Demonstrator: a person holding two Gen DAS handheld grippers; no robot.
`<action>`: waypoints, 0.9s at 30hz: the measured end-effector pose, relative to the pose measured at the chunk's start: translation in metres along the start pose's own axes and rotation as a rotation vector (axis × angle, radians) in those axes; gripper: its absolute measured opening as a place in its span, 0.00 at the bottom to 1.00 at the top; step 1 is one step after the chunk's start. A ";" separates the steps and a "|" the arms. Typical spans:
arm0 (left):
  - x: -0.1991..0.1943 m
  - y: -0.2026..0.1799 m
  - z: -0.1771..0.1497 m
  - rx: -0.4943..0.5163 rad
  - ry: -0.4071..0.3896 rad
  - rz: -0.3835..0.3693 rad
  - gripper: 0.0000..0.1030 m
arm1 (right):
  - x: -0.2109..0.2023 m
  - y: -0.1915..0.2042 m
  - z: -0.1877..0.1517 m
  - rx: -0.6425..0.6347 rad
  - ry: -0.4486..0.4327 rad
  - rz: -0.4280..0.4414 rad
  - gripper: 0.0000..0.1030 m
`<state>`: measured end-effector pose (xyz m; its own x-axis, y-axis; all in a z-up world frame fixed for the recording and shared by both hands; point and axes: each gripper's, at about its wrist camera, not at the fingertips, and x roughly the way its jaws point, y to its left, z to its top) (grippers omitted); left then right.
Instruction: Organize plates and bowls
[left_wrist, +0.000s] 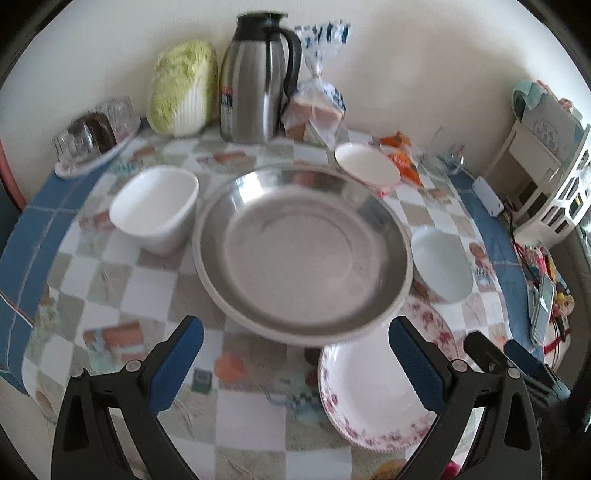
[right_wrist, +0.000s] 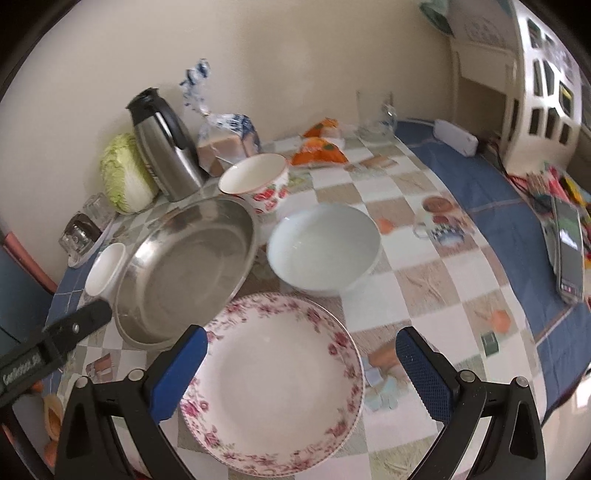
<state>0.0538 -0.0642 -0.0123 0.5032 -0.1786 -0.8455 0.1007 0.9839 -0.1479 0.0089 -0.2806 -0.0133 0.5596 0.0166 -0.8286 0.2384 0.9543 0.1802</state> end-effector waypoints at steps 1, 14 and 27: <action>0.002 -0.002 -0.003 0.003 0.013 -0.002 0.98 | 0.003 -0.003 -0.001 0.010 0.014 0.002 1.00; 0.038 -0.013 -0.020 0.014 0.195 -0.027 0.98 | 0.048 -0.032 -0.017 0.112 0.235 -0.033 0.99; 0.041 -0.025 -0.019 0.036 0.132 -0.091 0.98 | 0.061 -0.040 -0.019 0.127 0.282 -0.041 0.83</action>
<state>0.0551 -0.0959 -0.0530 0.3732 -0.2617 -0.8901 0.1728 0.9622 -0.2105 0.0186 -0.3122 -0.0809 0.3098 0.0784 -0.9476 0.3633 0.9112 0.1942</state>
